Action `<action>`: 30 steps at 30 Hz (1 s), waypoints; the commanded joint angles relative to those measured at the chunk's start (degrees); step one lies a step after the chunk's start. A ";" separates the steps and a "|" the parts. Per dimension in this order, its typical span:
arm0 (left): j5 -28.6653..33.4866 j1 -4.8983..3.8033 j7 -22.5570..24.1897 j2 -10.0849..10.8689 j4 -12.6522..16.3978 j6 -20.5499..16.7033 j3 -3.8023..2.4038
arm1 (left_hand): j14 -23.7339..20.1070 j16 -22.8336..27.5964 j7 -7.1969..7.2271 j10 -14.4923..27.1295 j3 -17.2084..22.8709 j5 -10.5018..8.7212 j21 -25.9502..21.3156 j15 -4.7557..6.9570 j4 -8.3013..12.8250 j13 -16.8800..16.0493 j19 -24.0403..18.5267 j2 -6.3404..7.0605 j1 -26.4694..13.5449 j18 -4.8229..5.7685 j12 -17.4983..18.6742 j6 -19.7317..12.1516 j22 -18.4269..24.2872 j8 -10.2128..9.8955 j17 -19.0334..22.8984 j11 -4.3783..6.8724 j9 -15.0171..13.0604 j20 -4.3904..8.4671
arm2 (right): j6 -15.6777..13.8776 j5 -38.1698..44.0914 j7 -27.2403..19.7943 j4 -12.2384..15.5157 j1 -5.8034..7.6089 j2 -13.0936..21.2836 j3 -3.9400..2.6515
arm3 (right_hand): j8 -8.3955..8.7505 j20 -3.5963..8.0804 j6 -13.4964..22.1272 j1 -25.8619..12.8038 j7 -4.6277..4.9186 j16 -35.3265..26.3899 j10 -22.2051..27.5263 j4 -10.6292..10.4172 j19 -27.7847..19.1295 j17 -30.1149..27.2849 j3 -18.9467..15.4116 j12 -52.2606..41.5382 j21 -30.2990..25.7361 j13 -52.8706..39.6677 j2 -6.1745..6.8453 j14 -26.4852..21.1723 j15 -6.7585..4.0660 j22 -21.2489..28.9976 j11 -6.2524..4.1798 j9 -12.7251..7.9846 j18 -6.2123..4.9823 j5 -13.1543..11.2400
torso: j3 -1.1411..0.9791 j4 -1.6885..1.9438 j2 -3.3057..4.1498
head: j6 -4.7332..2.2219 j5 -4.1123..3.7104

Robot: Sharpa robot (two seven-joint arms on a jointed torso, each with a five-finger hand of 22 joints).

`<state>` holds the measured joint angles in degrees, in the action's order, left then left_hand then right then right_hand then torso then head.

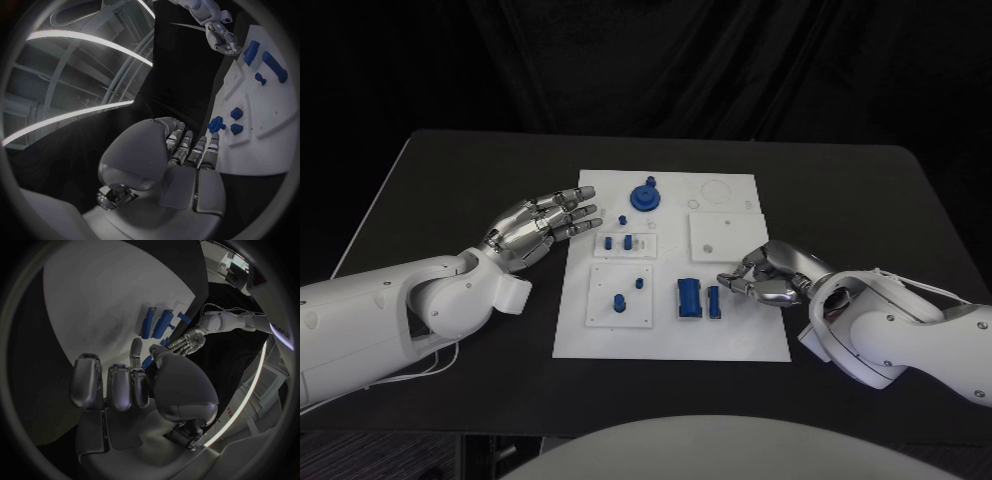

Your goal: Assemble the parts on the task board

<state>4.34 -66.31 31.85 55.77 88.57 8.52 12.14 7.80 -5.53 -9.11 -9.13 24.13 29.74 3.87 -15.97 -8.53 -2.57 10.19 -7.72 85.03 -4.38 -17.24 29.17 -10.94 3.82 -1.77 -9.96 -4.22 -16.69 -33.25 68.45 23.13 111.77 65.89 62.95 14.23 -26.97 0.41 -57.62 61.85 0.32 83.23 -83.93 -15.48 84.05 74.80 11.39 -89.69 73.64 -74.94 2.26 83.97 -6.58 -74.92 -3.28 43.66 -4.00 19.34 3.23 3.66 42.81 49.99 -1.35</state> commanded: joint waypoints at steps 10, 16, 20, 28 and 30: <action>0.21 0.08 0.61 0.08 0.08 0.36 -0.04 | 0.36 -0.26 -1.67 -0.01 0.32 0.30 0.31 0.09 -0.04 -0.10 0.38 0.57 0.03 0.28 -0.33 0.36 0.05 0.36 -0.10 -0.43 -0.13 -0.15 | -4.05 1.73 -14.76 1.14 0.00 3.27 0.06 | 8.48 -1.24 5.97 7.81 3.32 1.25 -6.07 2.64 2.18 1.91 3.54 -0.31 2.38 -15.06 2.85 3.81 1.63 -10.83 2.38 -7.48 0.86 21.91 | -0.01 -0.12 -0.04 | 0.01 0.32; 0.21 0.08 0.62 0.07 0.02 0.36 -0.04 | 0.36 -0.26 -1.67 -0.01 0.32 0.30 0.31 0.09 -0.04 -0.10 0.38 0.57 0.03 0.28 -0.33 0.36 0.05 0.36 -0.10 -0.43 -0.13 -0.15 | 1.31 1.93 -16.22 0.85 -0.20 3.22 0.07 | 16.17 -2.91 8.11 9.56 5.83 1.39 -6.07 4.81 2.15 1.98 6.24 -0.31 2.98 -15.06 4.65 3.71 3.53 -10.95 4.51 -15.05 0.98 26.93 | 0.06 -0.02 -0.02 | 0.01 0.22; 0.21 0.08 0.62 0.07 -0.01 0.39 -0.04 | 0.36 -0.26 -1.67 -0.01 0.32 0.30 0.31 0.09 -0.04 -0.10 0.38 0.57 0.03 0.28 -0.33 0.36 0.05 0.36 -0.10 -0.43 -0.13 -0.15 | 3.72 2.52 -16.46 0.61 -0.41 3.01 0.08 | 19.35 -3.37 8.21 10.62 6.21 1.33 -6.07 6.59 2.01 1.75 7.95 -0.31 2.95 -15.06 5.02 3.61 3.61 -10.89 4.46 -19.03 0.85 28.90 | 0.06 0.03 -0.04 | 0.01 0.27; 0.21 0.08 0.60 0.02 -0.16 0.42 -0.04 | 0.43 -0.33 -1.70 -0.07 0.36 0.30 0.32 0.08 -0.05 -0.11 0.41 0.60 0.02 0.27 -0.38 0.41 0.03 0.38 -0.11 -0.49 -0.14 -0.15 | 7.31 4.54 -14.96 0.37 -0.55 2.70 0.08 | 23.22 -2.00 11.02 11.82 4.77 0.85 -6.07 11.21 1.78 0.86 9.88 -0.31 2.84 -15.06 6.11 3.41 1.94 -10.80 2.47 -24.90 0.76 26.38 | -0.01 -0.06 -0.06 | 0.01 0.33; 0.21 0.08 0.59 -0.02 -0.19 0.46 -0.04 | 0.43 -0.33 -1.70 -0.07 0.36 0.30 0.32 0.08 -0.05 -0.11 0.41 0.60 0.02 0.27 -0.38 0.41 0.03 0.38 -0.11 -0.49 -0.14 -0.15 | 7.85 4.84 -14.55 0.32 -0.56 2.58 0.08 | 23.21 -1.92 11.04 11.68 4.71 0.78 -6.07 11.66 1.75 0.75 9.89 -0.31 2.79 -15.06 6.05 3.40 1.88 -10.78 2.42 -25.56 0.75 25.35 | -0.04 -0.03 -0.04 | 0.01 0.28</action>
<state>4.35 -66.30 31.83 55.86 88.32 8.50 12.14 7.80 -5.53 -9.11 -9.13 24.13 29.74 3.87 -15.97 -8.53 -2.61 10.19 -7.71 85.03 -4.38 -17.24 29.17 -10.93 3.82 -1.81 -9.96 -4.28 -16.69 -28.64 71.51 8.21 112.09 65.49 65.58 14.30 -3.93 -2.01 -46.77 73.30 5.04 84.30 -83.93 -4.10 84.01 74.95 21.35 -89.69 76.35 -74.92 8.27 83.99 -4.36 -74.93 -0.43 18.33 -4.00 45.01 3.26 3.63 42.75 49.99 -1.00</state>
